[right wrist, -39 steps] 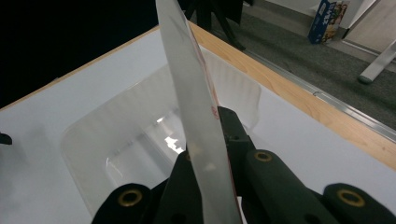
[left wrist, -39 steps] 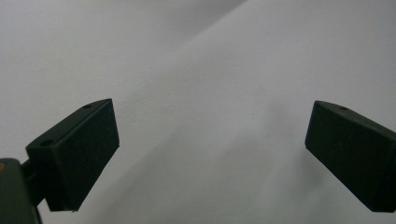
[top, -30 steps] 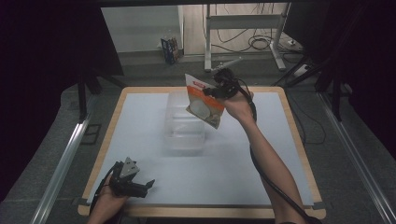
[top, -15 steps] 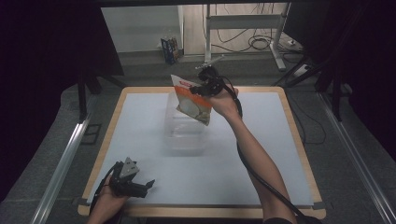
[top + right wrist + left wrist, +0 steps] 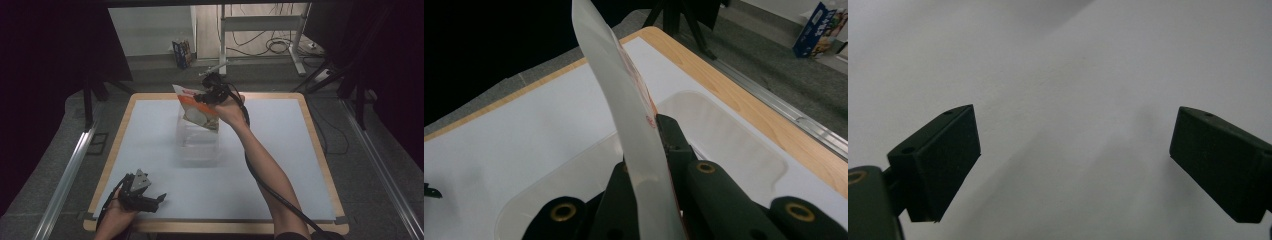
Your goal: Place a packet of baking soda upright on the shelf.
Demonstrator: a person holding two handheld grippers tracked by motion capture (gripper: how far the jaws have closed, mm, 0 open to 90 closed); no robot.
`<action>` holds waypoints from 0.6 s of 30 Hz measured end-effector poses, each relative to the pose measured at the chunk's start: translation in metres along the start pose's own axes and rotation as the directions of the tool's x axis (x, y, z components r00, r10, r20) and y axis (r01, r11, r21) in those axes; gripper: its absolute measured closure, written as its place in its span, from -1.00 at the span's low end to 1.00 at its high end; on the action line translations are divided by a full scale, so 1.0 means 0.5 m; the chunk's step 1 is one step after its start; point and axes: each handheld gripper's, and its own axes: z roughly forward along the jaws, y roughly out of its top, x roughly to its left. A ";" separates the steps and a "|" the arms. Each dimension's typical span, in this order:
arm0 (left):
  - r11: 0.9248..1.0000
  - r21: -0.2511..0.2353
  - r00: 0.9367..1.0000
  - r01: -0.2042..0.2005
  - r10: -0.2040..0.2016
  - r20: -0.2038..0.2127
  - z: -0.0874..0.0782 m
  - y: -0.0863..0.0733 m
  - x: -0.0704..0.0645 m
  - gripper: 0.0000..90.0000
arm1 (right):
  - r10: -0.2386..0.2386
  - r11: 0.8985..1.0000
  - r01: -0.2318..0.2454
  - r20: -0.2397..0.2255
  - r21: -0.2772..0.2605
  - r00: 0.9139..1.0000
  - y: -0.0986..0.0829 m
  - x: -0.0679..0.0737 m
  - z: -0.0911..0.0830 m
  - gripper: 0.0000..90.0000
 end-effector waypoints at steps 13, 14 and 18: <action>1.000 -0.002 1.000 0.005 -0.005 -0.001 -0.001 0.000 0.001 -0.89 | 0.026 0.999 -0.026 -0.019 0.032 0.999 -0.061 -0.015 0.071 0.97; 1.000 -0.001 1.000 0.003 -0.003 -0.003 0.000 0.000 0.001 -0.89 | 0.033 0.999 -0.033 -0.019 0.030 0.999 -0.064 -0.018 0.070 0.97; 1.000 0.001 1.000 0.001 -0.001 -0.003 0.000 0.000 0.000 -0.89 | 0.044 0.998 -0.044 -0.015 0.037 0.999 -0.070 -0.025 0.067 0.96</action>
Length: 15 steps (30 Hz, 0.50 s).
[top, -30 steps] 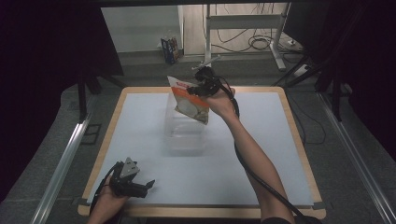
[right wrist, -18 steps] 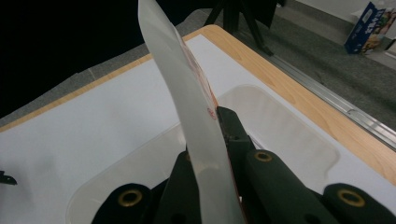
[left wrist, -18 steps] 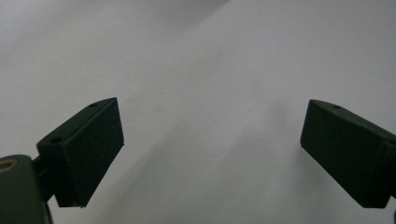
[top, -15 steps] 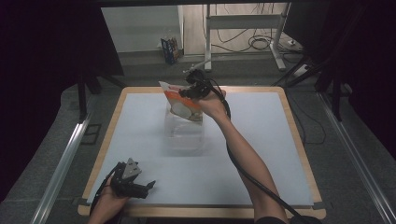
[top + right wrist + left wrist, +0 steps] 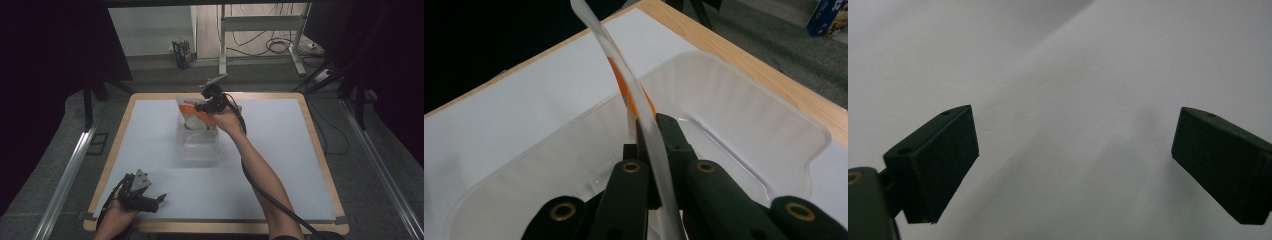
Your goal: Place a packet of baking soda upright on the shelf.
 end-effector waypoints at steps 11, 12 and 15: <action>1.000 -0.002 1.000 0.013 -0.013 0.001 0.000 0.000 0.003 -0.90 | -0.036 0.999 0.036 0.011 0.021 0.999 -0.007 0.005 -0.002 0.93; 1.000 -0.002 1.000 0.013 -0.013 0.001 0.000 0.000 0.003 -0.91 | -0.036 0.999 0.036 0.011 0.021 0.999 -0.007 0.005 -0.002 0.93; 1.000 -0.003 1.000 0.014 -0.014 0.003 0.000 0.000 0.003 -0.91 | -0.056 0.998 0.055 0.034 0.026 0.998 -0.007 0.007 0.001 0.59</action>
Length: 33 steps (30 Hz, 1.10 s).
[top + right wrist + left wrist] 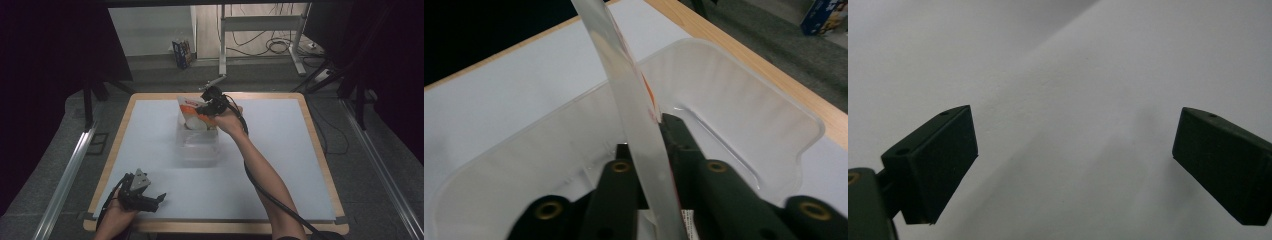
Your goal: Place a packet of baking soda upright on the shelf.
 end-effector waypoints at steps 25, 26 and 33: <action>1.000 -0.002 1.000 0.002 -0.002 -0.001 -0.001 -0.001 0.000 -0.92 | -0.072 0.997 0.074 0.058 -0.035 0.996 0.005 0.011 -0.011 -0.76; 1.000 -0.001 1.000 0.002 -0.002 -0.001 -0.001 -0.001 0.000 -0.92 | -0.075 0.996 0.077 0.057 -0.033 0.996 0.005 0.012 -0.011 -0.77; 1.000 0.000 1.000 0.000 0.000 -0.001 0.000 -0.001 0.000 -0.92 | -0.085 0.996 0.086 0.056 -0.032 0.995 0.006 0.018 -0.024 -0.82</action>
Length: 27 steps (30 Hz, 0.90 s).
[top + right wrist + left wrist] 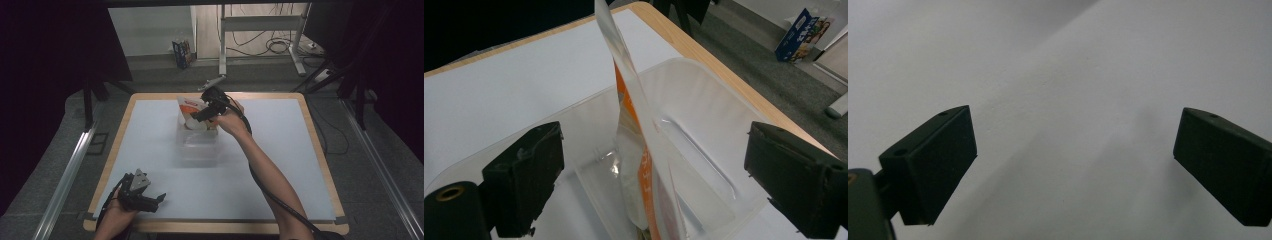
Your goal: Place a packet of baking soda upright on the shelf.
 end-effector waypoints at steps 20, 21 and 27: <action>1.000 0.010 1.000 -0.012 0.012 -0.002 0.002 0.001 -0.003 -0.92 | -0.018 1.000 0.018 -0.003 -0.015 1.000 -0.013 0.005 -0.034 -0.87; 1.000 0.012 1.000 -0.015 0.015 -0.003 0.002 0.001 -0.003 -0.92 | -0.020 1.000 0.020 -0.003 -0.017 1.000 -0.015 0.006 -0.036 -0.87; 1.000 0.011 1.000 -0.014 0.015 -0.002 0.002 0.001 -0.003 -0.92 | -0.025 0.999 0.025 -0.001 -0.035 1.000 -0.019 0.007 -0.047 -0.87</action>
